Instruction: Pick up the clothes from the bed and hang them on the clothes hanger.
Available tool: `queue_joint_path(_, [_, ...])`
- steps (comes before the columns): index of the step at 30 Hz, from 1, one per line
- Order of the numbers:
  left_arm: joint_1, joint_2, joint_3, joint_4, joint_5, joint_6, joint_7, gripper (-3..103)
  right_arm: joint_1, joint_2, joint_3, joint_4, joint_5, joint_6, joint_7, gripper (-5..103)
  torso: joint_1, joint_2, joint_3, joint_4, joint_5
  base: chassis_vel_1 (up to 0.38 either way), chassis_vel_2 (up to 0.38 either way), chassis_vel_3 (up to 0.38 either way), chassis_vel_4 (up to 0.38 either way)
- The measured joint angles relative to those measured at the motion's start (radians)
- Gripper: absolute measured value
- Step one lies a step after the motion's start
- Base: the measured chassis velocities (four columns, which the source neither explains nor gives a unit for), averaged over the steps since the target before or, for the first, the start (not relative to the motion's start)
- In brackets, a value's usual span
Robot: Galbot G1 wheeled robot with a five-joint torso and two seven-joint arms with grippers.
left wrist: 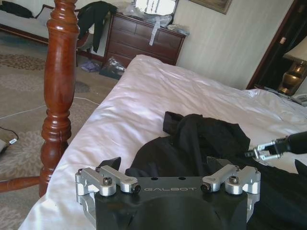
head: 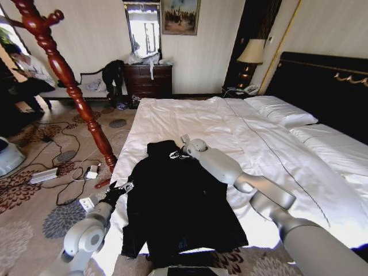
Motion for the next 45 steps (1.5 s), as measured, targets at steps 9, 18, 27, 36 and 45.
queue_joint_path(9, [0.009,-0.003,-0.014,-0.009,0.000,0.000,0.000,100,0.025,0.038,0.031,-0.156,-0.237,0.055,-0.204,100,0.000,0.000,0.000,-0.0004,-0.0001,0.000,0.000,0.000,0.000])
queue_joint_path(18, [0.012,-0.011,-0.013,-0.012,0.005,-0.001,-0.001,100,0.023,0.090,0.076,-0.273,-0.367,0.131,-0.274,101,0.000,0.000,0.000,-0.0003,-0.0002,0.000,0.000,0.000,0.000])
queue_joint_path(27, [0.019,-0.019,-0.018,-0.017,0.011,-0.001,-0.002,100,0.043,0.134,0.106,-0.361,-0.503,0.192,-0.380,71,0.000,0.000,0.000,-0.0003,-0.0002,0.000,0.000,0.000,0.000])
queue_joint_path(36, [0.025,-0.023,-0.017,-0.017,0.018,-0.001,-0.002,100,0.047,0.136,0.106,-0.368,-0.536,0.220,-0.402,38,0.000,0.000,0.000,-0.0003,-0.0002,0.000,0.000,0.000,0.000])
queue_joint_path(45, [0.031,-0.018,-0.024,-0.022,0.018,-0.001,-0.002,100,0.036,0.106,0.106,-0.336,-0.550,0.260,-0.316,24,0.000,0.000,0.000,-0.0001,-0.0001,0.000,0.000,0.000,0.000])
